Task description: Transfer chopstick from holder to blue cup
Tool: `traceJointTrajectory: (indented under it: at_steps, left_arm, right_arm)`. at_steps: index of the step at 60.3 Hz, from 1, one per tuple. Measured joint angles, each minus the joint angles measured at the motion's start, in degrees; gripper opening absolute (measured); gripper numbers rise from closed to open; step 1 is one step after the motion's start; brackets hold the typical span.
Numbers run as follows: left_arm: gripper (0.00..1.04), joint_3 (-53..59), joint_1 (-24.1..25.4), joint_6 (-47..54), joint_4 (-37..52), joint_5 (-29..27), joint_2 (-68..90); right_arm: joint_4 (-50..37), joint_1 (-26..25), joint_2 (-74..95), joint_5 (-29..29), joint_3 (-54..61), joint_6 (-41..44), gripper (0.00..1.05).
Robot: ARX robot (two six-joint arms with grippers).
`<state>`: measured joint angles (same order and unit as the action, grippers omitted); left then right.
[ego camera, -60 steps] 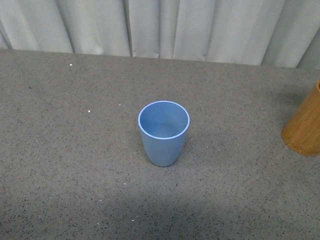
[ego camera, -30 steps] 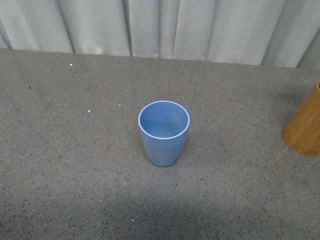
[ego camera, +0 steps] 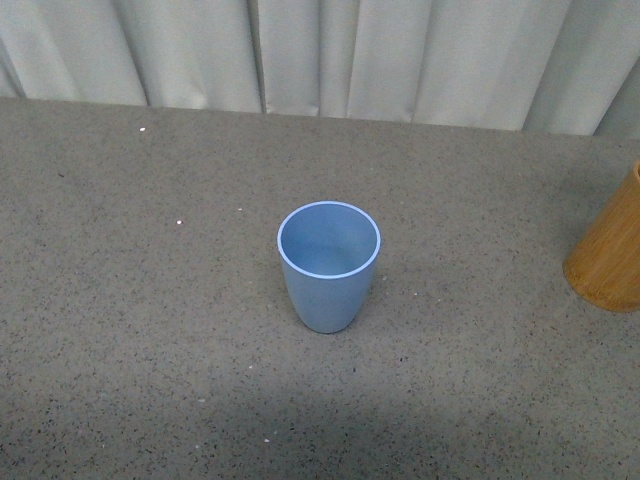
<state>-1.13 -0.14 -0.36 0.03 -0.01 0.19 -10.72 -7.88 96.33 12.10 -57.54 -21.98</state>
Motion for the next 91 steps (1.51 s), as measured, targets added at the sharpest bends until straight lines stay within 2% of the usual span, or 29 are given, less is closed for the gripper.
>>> traceJointTrajectory:
  at_steps: [14, 21, 38, 64, 91]
  left_arm:
    - [0.98, 0.0, 0.0, 0.0, 0.0, 0.0, 0.0]
    - [0.98, 0.0, 0.0, 0.0, 0.0, 0.0, 0.0]
    - [0.98, 0.0, 0.0, 0.0, 0.0, 0.0, 0.0]
    - [0.98, 0.0, 0.0, 0.0, 0.0, 0.0, 0.0]
    - [0.98, 0.0, 0.0, 0.0, 0.0, 0.0, 0.0]
  right_arm:
    - [-2.8, 0.8, -7.5, -0.9, 1.3, 0.8, 0.12]
    - [-4.9, 4.0, -8.8, -1.7, 1.5, 0.2, 0.12]
    - [-11.5, 15.4, -3.5, -4.5, 1.7, -3.8, 0.12]
    - [-16.0, 25.4, 4.7, -6.4, -0.4, -9.9, 0.12]
    - [-17.2, 30.3, 6.1, -6.2, 0.7, -12.8, 0.12]
